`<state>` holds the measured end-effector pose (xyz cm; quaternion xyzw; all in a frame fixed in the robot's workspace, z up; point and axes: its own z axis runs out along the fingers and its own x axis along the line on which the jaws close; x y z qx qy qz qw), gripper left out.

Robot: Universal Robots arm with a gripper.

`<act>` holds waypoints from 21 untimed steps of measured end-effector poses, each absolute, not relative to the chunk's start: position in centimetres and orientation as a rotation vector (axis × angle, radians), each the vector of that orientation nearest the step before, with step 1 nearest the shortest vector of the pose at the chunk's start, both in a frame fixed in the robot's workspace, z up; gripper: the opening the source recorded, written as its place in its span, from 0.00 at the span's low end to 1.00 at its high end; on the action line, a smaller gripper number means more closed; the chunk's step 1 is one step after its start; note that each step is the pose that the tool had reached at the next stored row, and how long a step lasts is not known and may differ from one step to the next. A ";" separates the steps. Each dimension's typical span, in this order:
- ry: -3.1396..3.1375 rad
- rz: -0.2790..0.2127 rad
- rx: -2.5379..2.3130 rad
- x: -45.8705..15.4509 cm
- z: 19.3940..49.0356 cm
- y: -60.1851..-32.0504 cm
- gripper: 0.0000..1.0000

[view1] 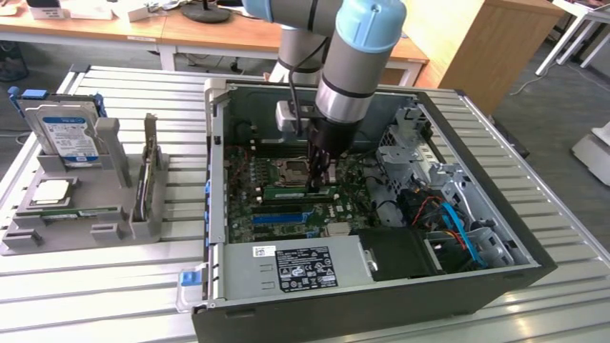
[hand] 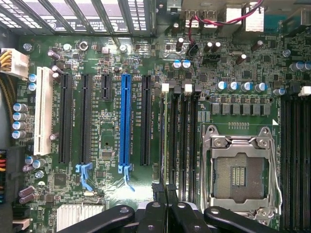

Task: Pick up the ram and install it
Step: 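Insert the ram into the slot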

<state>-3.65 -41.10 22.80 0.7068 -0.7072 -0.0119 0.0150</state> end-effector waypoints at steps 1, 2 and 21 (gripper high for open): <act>-2.201 -0.037 2.199 -3.6 22.8 -41.1 0.12; -2.201 -0.037 2.199 -3.6 22.8 -41.1 0.12; -2.201 -0.037 2.199 -3.6 22.5 -41.1 0.13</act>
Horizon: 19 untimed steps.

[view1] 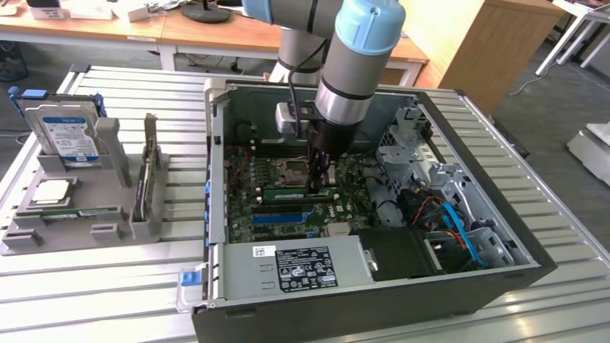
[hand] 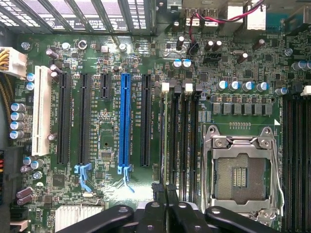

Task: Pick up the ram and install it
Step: 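Insert the ram into the slot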

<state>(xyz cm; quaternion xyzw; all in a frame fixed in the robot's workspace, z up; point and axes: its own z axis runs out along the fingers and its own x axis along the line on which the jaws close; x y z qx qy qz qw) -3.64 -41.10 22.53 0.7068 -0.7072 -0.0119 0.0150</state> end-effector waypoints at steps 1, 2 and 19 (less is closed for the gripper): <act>-2.201 -0.037 2.199 -3.6 22.5 -41.1 0.18; -2.201 -0.037 2.199 -3.6 22.5 -41.1 0.18; -2.201 -0.037 2.199 -3.6 23.3 -41.1 0.37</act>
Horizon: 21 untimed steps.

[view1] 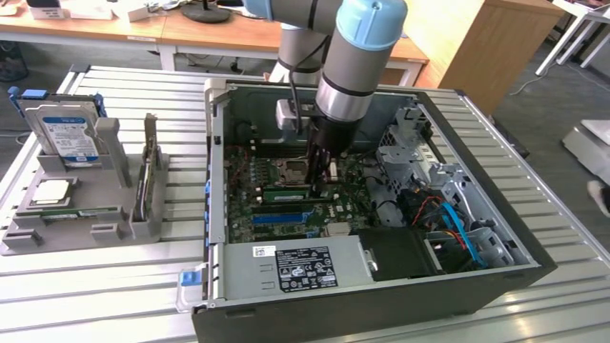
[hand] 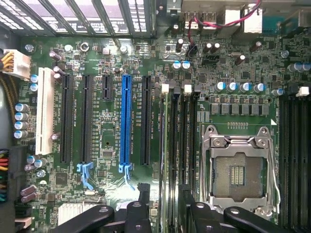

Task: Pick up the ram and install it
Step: 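Insert the ram into the slot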

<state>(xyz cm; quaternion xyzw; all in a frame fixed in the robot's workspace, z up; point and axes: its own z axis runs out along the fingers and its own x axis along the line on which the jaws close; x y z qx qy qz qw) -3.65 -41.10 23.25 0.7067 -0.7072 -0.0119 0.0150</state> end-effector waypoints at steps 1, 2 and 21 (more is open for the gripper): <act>-2.201 -0.037 2.199 -3.6 23.5 -41.1 0.37; -2.201 -0.037 2.199 -3.6 23.7 -41.1 0.37; -2.200 -0.037 2.199 -3.6 28.2 -41.1 0.37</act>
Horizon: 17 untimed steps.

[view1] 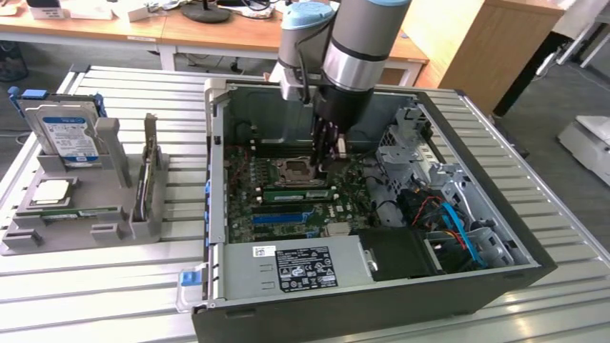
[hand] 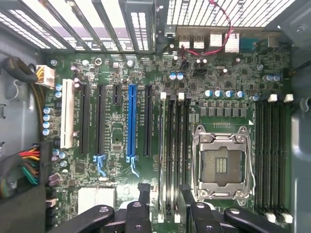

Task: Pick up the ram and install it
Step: 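Insert the ram into the slot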

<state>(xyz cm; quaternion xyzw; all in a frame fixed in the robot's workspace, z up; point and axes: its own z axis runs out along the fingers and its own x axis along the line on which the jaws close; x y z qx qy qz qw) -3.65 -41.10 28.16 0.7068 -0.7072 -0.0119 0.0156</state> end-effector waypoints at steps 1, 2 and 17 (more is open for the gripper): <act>-2.200 -0.037 2.198 -3.6 28.4 -41.1 0.37; -2.200 -0.037 2.198 -3.6 28.5 -41.1 0.37; -2.199 -0.035 2.198 -3.6 30.7 -41.1 0.37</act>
